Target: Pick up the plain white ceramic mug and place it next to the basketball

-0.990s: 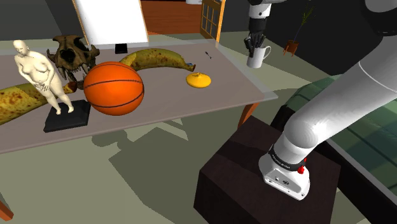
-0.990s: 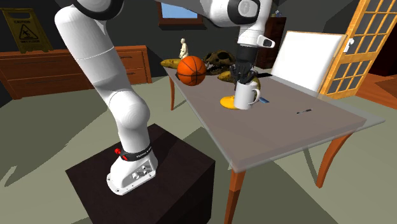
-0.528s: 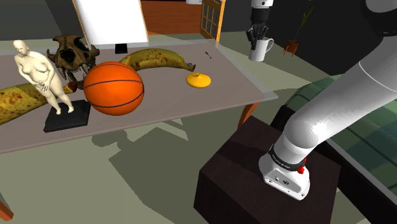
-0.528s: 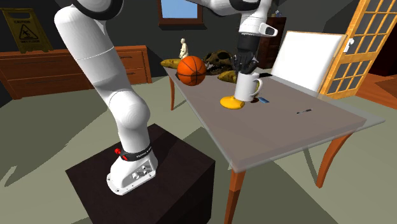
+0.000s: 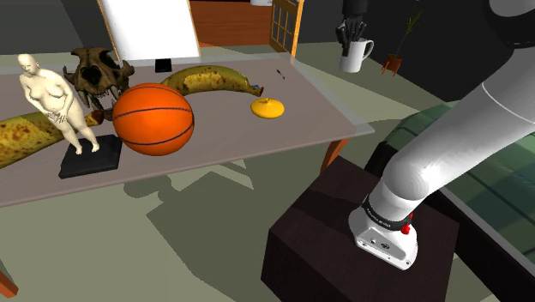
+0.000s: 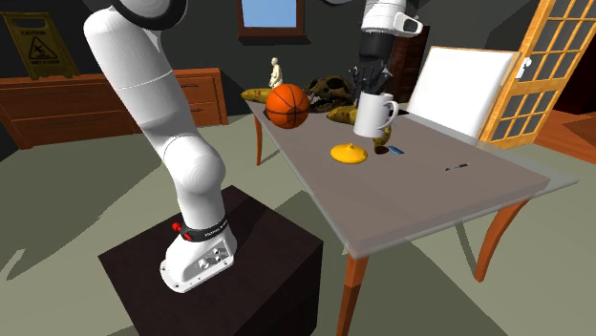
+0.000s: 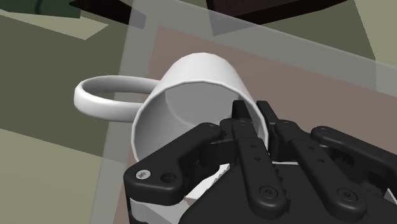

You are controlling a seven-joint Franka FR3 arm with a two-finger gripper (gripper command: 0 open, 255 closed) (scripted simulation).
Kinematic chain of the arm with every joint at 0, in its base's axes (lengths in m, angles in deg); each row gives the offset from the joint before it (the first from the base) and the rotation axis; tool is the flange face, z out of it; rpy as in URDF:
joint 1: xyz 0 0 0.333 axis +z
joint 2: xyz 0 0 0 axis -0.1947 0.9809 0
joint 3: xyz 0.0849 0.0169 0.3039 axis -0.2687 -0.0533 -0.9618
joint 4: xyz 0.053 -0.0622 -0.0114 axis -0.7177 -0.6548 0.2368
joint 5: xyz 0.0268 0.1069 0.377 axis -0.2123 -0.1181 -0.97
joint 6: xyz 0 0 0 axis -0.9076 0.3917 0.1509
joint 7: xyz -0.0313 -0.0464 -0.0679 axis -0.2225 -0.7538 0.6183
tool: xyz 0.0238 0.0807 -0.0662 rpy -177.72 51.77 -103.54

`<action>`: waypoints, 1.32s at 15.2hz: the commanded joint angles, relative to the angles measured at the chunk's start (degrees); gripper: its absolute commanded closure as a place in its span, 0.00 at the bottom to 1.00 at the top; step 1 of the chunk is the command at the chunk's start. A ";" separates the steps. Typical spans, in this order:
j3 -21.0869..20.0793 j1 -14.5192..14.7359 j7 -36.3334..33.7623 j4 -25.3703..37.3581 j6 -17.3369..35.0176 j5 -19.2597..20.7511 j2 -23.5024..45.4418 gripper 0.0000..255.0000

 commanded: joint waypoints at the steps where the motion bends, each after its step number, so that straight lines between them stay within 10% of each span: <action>1: -0.10 0.05 0.10 1.80 -1.78 -0.03 0.03 1.00; 20: -6.39 4.71 -9.81 14.44 -10.95 -3.96 4.52 1.00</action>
